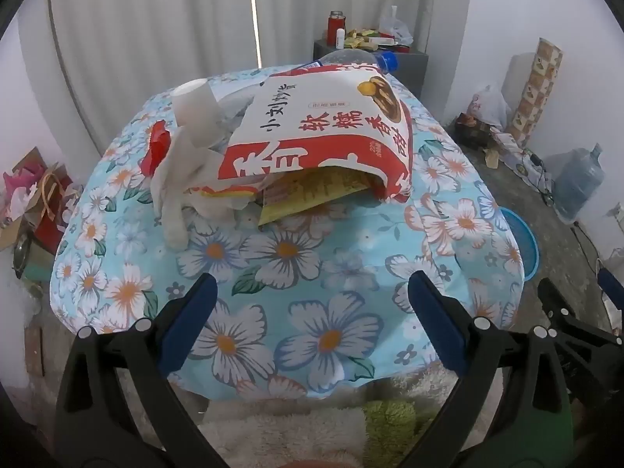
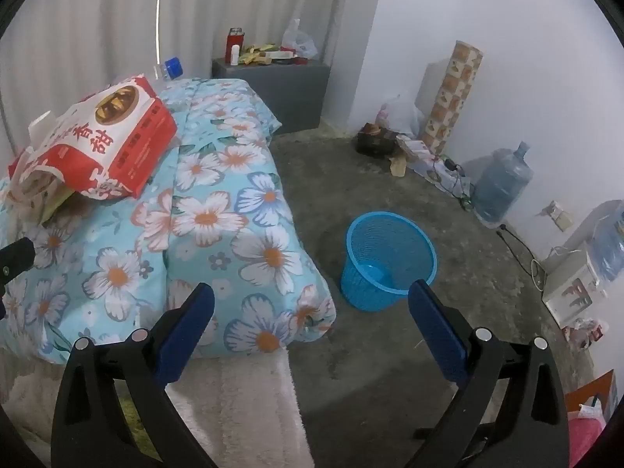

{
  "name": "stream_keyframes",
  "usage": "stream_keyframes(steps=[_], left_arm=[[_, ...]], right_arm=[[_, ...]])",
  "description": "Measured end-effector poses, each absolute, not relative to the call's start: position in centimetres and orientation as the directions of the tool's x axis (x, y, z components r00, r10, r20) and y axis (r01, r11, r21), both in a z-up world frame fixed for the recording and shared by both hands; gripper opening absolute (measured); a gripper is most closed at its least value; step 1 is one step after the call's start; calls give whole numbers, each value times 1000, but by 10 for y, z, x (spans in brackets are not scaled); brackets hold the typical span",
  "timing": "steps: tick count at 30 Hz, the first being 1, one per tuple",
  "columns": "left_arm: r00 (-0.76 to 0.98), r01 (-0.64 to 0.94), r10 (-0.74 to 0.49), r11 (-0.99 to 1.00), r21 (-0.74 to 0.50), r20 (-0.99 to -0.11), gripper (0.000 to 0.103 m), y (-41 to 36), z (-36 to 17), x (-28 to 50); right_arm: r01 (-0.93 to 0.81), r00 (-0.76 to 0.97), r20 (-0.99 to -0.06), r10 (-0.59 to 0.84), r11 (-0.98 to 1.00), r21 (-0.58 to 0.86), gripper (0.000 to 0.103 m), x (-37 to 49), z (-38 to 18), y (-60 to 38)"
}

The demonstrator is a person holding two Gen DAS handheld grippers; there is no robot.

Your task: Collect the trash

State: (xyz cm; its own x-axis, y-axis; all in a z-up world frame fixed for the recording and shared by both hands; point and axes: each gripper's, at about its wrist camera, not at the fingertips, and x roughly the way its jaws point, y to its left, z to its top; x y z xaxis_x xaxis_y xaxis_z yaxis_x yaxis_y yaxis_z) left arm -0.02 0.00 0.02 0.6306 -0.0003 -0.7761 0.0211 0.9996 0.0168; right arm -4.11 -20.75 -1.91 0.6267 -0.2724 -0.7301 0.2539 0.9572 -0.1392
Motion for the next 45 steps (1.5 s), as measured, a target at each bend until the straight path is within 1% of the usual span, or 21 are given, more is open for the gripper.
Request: stream_keyframes(steps=[13, 21, 45], left_arm=[[616, -5, 28, 999, 31, -787, 94, 6, -1, 4], [605, -29, 51, 999, 42, -794, 94, 11, -5, 4], [599, -35, 58, 998, 46, -799, 94, 14, -8, 5]], right_arm=[[258, 631, -726, -273, 957, -136, 97, -42, -18, -213], [264, 635, -722, -275, 956, -131, 97, -47, -5, -216], [267, 640, -719, -272, 956, -123, 97, -45, -9, -216]])
